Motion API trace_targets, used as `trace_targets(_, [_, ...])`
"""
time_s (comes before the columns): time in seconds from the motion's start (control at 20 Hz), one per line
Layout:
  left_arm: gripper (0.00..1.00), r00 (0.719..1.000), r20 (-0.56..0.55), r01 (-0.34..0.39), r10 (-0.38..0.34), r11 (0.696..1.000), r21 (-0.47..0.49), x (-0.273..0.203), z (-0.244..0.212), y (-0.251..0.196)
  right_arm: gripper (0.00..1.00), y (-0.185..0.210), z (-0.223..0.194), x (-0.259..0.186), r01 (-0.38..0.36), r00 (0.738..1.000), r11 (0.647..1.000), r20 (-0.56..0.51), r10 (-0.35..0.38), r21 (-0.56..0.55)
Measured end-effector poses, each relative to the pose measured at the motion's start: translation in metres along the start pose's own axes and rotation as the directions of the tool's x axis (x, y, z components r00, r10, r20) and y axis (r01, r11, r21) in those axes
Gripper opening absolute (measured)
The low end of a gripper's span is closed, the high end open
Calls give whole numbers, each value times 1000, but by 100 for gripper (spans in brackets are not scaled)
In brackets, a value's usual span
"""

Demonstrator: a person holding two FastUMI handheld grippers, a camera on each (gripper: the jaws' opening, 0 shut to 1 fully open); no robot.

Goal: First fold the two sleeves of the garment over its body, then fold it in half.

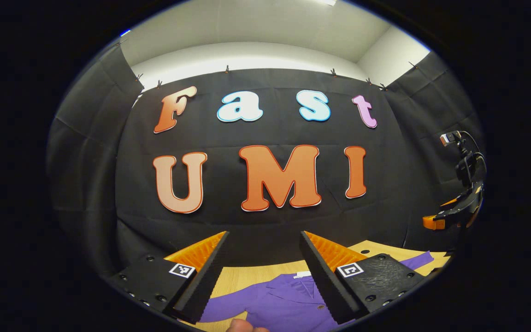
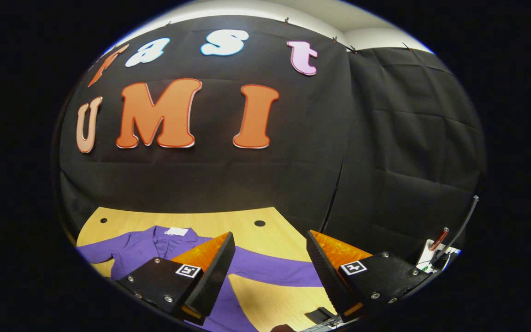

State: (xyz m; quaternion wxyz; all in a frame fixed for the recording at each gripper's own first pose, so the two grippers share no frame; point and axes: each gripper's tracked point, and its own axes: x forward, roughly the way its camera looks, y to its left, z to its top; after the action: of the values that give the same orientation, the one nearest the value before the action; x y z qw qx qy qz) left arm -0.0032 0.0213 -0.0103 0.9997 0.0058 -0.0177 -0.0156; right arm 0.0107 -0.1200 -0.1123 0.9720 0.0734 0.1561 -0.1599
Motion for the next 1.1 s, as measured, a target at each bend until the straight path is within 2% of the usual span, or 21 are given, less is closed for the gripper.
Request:
trace_targets(0.15, [96, 999, -2, -33, 33, 999, 13, 6, -3, -3, 94, -32, -24, 25, 51, 994, 998, -93, -48, 26])
trace_targets(0.25, [96, 997, -13, -75, 76, 997, 34, 9, -2, -3, 94, -47, -45, 43, 61, 984, 995, -171, -47, 74])
trace_targets(0.4, [96, 997, -14, -74, 75, 996, 47, 18, 0, -19, 95, -74, -78, 74, 92, 952, 986, -303, -45, 142])
trace_targets(0.5, [95, 996, -24, -89, 90, 994, 63, 22, -4, -25, 95, -85, -103, 86, 104, 910, 974, -415, -11, 202])
trace_targets(0.65, [96, 994, -57, -89, 92, 994, 56, 26, -14, -40, 95, -96, -133, 98, 126, 827, 953, -560, 52, 274])
trace_targets(0.95, [96, 988, -105, -107, 116, 991, 83, 35, -26, -53, 95, -112, -162, 132, 133, 733, 954, -675, 86, 267])
trace_targets(1.0, [96, 986, -118, -105, 115, 990, 89, 37, -29, -55, 95, -112, -171, 134, 131, 702, 955, -705, 101, 267])
trace_targets(1.1, [96, 980, -160, -104, 117, 991, 88, 39, -42, -60, 95, -111, -186, 143, 146, 660, 946, -741, 125, 290])
